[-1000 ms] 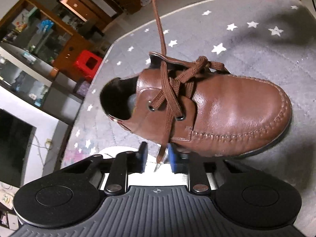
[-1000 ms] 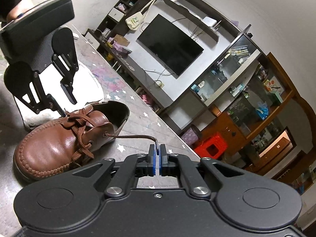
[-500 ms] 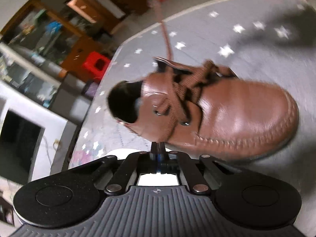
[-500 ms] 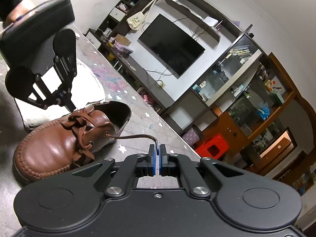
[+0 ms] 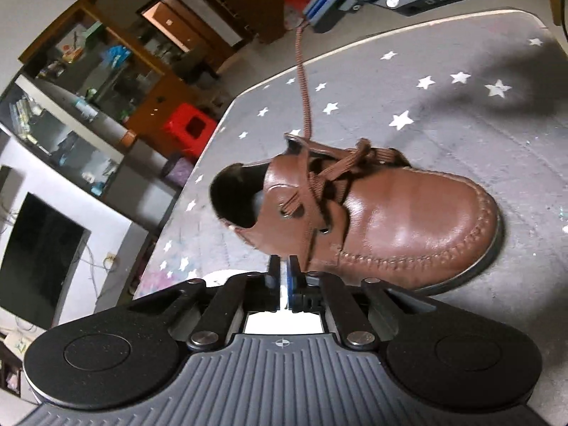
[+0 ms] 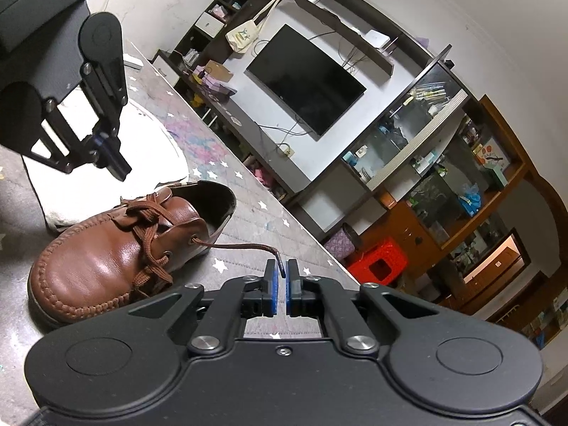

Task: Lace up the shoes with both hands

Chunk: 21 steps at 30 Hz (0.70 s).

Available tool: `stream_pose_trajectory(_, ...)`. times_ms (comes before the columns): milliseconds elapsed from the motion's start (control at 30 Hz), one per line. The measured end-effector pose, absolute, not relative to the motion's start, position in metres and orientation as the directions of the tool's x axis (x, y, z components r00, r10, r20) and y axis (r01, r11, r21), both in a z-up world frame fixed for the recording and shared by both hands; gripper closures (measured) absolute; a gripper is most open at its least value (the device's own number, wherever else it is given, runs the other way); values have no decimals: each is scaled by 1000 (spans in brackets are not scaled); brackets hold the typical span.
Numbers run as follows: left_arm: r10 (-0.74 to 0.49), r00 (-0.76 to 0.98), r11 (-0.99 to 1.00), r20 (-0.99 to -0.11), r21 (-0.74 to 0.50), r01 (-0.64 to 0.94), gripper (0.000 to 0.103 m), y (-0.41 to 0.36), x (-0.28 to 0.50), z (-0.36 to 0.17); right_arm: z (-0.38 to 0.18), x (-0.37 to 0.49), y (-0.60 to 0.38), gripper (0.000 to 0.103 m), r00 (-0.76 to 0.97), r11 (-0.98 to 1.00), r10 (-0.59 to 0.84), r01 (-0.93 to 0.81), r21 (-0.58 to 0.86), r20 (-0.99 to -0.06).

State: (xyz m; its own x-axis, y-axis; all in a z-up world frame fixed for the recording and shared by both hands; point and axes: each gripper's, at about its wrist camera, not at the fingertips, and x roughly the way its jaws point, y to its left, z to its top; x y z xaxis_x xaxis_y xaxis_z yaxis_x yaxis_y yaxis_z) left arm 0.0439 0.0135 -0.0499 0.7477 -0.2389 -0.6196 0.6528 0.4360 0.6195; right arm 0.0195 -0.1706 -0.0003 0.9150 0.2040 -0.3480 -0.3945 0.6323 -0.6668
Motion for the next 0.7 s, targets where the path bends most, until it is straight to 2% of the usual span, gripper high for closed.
stream_pose_trajectory(133, -248, 718, 393, -651, 609, 689, 95, 11, 48, -54, 1, 21, -171, 100, 914, 631, 207, -397, -666, -349)
stream_pose_trajectory(267, -252, 691, 344, -677, 605, 718, 87, 10, 52, -59, 0, 23, -171, 100, 911, 628, 207, -403, -665, -356)
stream_pose_trajectory(433, -250, 679, 297, -690, 613, 732, 87, 8, 58, -62, -1, 27, -171, 100, 908, 625, 210, -410, -664, -363)
stream_pose_trajectory(467, -250, 678, 292, -692, 613, 734, 87, 8, 60, -62, -1, 28, -171, 100, 907, 625, 210, -412, -663, -365)
stream_pose_trajectory(567, -256, 665, 275, -702, 607, 746, 98, 6, 61, -64, -2, 31, -171, 100, 905, 626, 212, -416, -660, -370)
stream_pose_trajectory(700, -246, 701, 321, -670, 626, 711, 101, 7, 53, -67, -3, 33, -169, 100, 905, 629, 209, -414, -658, -369)
